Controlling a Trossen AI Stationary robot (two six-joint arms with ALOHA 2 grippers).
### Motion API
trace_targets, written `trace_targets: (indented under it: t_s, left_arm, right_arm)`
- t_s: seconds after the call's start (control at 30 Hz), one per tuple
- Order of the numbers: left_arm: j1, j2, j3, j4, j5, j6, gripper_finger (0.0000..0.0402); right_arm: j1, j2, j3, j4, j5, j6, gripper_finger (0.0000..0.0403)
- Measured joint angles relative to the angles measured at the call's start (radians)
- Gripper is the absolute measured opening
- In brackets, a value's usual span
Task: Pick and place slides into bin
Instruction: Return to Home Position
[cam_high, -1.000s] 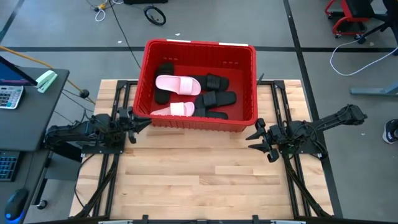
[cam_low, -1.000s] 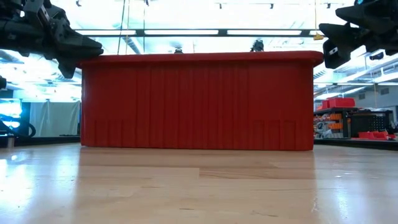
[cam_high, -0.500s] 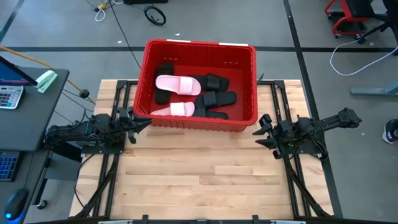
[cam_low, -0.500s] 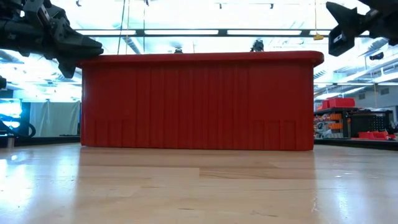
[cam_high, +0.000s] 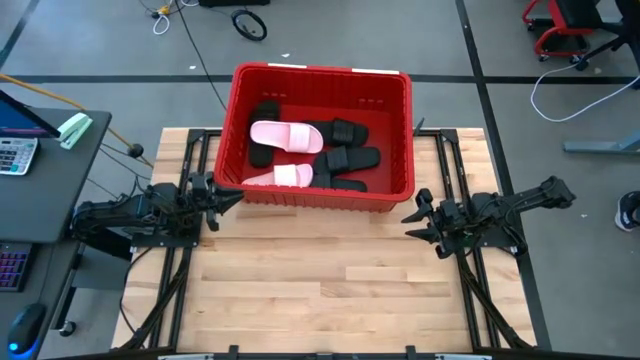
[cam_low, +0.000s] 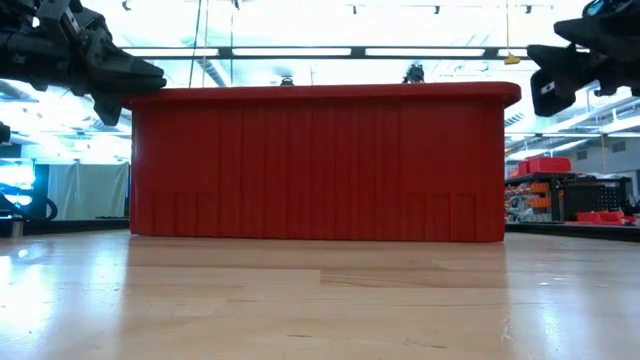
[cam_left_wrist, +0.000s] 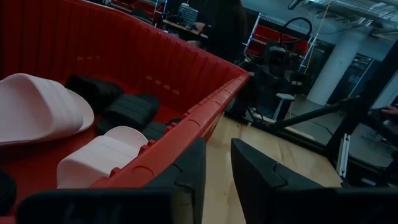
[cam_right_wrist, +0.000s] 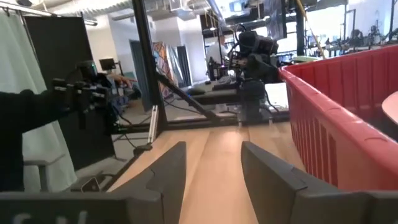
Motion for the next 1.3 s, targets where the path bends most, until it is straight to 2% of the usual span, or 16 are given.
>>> trace_targets:
  t_s: [0.37,1.3]
  left_arm:
    - [-0.015,-0.002,0.0,-0.003,-0.007,0.0,0.0075]
    - [-0.029,0.001,0.0,-0.002,0.0,-0.001,0.0088]
  right_arm:
    - [0.0,-0.073,0.0,-0.034,0.0,0.0,0.016]
    - [0.0,-0.067,0.0,-0.035,0.0,0.001,0.016]
